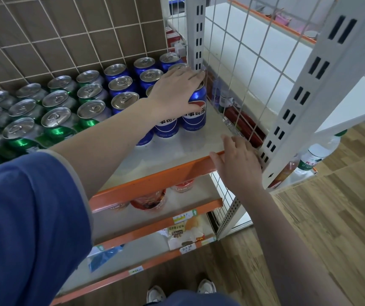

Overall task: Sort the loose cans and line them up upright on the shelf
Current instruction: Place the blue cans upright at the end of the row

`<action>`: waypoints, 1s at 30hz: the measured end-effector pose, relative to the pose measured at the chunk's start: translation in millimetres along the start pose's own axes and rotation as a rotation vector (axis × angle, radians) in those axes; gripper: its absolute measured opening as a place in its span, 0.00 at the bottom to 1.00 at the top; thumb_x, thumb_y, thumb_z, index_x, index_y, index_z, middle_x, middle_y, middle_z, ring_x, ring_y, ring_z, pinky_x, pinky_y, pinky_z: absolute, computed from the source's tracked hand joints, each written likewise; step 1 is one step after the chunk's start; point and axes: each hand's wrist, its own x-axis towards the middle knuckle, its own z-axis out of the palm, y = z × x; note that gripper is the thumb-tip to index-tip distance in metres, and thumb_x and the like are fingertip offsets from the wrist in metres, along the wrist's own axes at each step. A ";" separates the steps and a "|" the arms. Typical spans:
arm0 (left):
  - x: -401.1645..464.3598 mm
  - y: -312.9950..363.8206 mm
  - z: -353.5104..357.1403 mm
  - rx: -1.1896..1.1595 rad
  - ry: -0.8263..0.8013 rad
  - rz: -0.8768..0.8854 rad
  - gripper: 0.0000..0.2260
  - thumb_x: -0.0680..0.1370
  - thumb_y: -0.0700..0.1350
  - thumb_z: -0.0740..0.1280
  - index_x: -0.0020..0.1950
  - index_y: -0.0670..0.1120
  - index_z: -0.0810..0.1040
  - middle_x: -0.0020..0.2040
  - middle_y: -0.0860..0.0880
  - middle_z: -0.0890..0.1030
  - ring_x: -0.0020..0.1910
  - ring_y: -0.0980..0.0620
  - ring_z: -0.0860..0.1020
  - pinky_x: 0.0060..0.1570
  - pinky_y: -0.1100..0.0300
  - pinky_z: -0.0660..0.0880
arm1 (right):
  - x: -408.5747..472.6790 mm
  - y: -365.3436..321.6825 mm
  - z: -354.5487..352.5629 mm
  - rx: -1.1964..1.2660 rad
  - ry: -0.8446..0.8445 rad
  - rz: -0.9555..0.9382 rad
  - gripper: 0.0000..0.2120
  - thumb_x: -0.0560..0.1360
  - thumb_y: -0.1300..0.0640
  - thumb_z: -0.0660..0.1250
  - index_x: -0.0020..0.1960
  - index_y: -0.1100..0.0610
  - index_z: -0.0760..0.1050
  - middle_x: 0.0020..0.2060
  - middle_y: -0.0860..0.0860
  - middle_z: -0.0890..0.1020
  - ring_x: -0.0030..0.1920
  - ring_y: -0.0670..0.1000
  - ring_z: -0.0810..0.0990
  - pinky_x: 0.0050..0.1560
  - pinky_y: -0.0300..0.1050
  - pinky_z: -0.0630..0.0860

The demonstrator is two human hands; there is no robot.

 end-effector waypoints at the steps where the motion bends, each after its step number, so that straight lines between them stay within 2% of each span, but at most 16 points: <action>1: 0.0 0.5 0.0 0.021 -0.004 0.002 0.34 0.77 0.55 0.66 0.76 0.44 0.56 0.75 0.44 0.62 0.74 0.45 0.59 0.72 0.50 0.55 | -0.1 -0.1 -0.1 0.000 -0.004 0.002 0.23 0.79 0.44 0.58 0.67 0.58 0.65 0.61 0.57 0.74 0.63 0.57 0.71 0.57 0.50 0.71; 5: -2.4 5.0 1.4 0.050 -0.009 -0.030 0.33 0.78 0.54 0.64 0.77 0.44 0.55 0.76 0.44 0.60 0.75 0.45 0.57 0.72 0.52 0.53 | -0.2 -0.9 -1.2 0.024 -0.014 0.011 0.24 0.79 0.44 0.58 0.69 0.57 0.64 0.63 0.57 0.72 0.65 0.57 0.69 0.59 0.52 0.71; 8: -9.3 12.0 -3.3 0.142 0.030 -0.093 0.33 0.77 0.56 0.64 0.76 0.44 0.55 0.76 0.43 0.60 0.75 0.43 0.56 0.73 0.49 0.50 | -0.2 -0.3 -0.2 0.053 0.015 0.011 0.23 0.79 0.46 0.59 0.69 0.58 0.65 0.65 0.57 0.72 0.66 0.57 0.69 0.60 0.53 0.70; 11: -37.5 24.6 -14.1 0.144 0.190 -0.234 0.31 0.76 0.53 0.66 0.75 0.44 0.59 0.74 0.42 0.62 0.75 0.42 0.56 0.73 0.47 0.51 | -1.6 -1.5 4.9 0.089 0.099 0.011 0.19 0.77 0.50 0.62 0.63 0.61 0.71 0.63 0.59 0.74 0.65 0.60 0.71 0.60 0.56 0.71; 13: -72.0 31.4 -19.8 0.069 0.319 -0.338 0.28 0.75 0.51 0.67 0.73 0.44 0.64 0.73 0.42 0.66 0.74 0.42 0.60 0.72 0.47 0.55 | -2.4 -6.1 10.0 0.117 0.184 -0.020 0.16 0.75 0.53 0.66 0.57 0.63 0.73 0.59 0.62 0.76 0.62 0.64 0.73 0.58 0.60 0.72; 15: -112.0 32.1 -22.2 -0.008 0.381 -0.480 0.26 0.75 0.50 0.67 0.71 0.45 0.67 0.71 0.43 0.68 0.72 0.42 0.63 0.69 0.47 0.60 | -4.0 -16.2 14.0 0.146 0.247 -0.057 0.16 0.74 0.54 0.68 0.57 0.64 0.74 0.57 0.62 0.77 0.61 0.65 0.74 0.58 0.61 0.71; 18: -175.7 22.0 -21.9 -0.074 0.368 -0.715 0.26 0.75 0.48 0.68 0.71 0.46 0.68 0.70 0.44 0.69 0.71 0.42 0.63 0.69 0.46 0.60 | -10.1 -40.1 15.8 0.162 0.269 -0.135 0.20 0.75 0.52 0.65 0.63 0.62 0.71 0.61 0.62 0.75 0.64 0.65 0.71 0.62 0.61 0.68; 21: -241.3 7.8 -20.2 -0.091 0.352 -0.926 0.26 0.73 0.46 0.70 0.70 0.43 0.70 0.69 0.40 0.71 0.70 0.39 0.65 0.67 0.43 0.62 | -21.8 -73.9 18.8 0.161 0.137 -0.149 0.26 0.75 0.49 0.64 0.69 0.59 0.65 0.66 0.59 0.70 0.69 0.62 0.66 0.67 0.59 0.64; 26: -335.8 -22.9 -19.1 -0.181 0.103 -1.155 0.25 0.73 0.47 0.71 0.68 0.44 0.71 0.69 0.39 0.69 0.67 0.36 0.66 0.63 0.41 0.66 | -53.1 -143.8 33.0 0.154 0.096 -0.288 0.25 0.73 0.49 0.67 0.67 0.60 0.69 0.62 0.61 0.74 0.64 0.62 0.71 0.62 0.58 0.69; 28: -373.9 -38.2 -24.4 -0.240 0.087 -1.225 0.25 0.74 0.50 0.69 0.70 0.47 0.70 0.72 0.42 0.66 0.68 0.39 0.65 0.64 0.42 0.65 | -68.7 -180.2 40.5 0.137 0.080 -0.350 0.24 0.72 0.50 0.69 0.64 0.60 0.72 0.60 0.61 0.76 0.61 0.62 0.74 0.59 0.57 0.72; 30: -416.1 -53.4 -30.5 -0.266 0.143 -1.242 0.24 0.75 0.50 0.69 0.70 0.47 0.70 0.71 0.44 0.67 0.68 0.41 0.66 0.63 0.44 0.66 | -86.9 -221.4 48.4 0.131 0.074 -0.393 0.24 0.70 0.51 0.72 0.62 0.60 0.74 0.57 0.61 0.77 0.58 0.62 0.76 0.56 0.58 0.74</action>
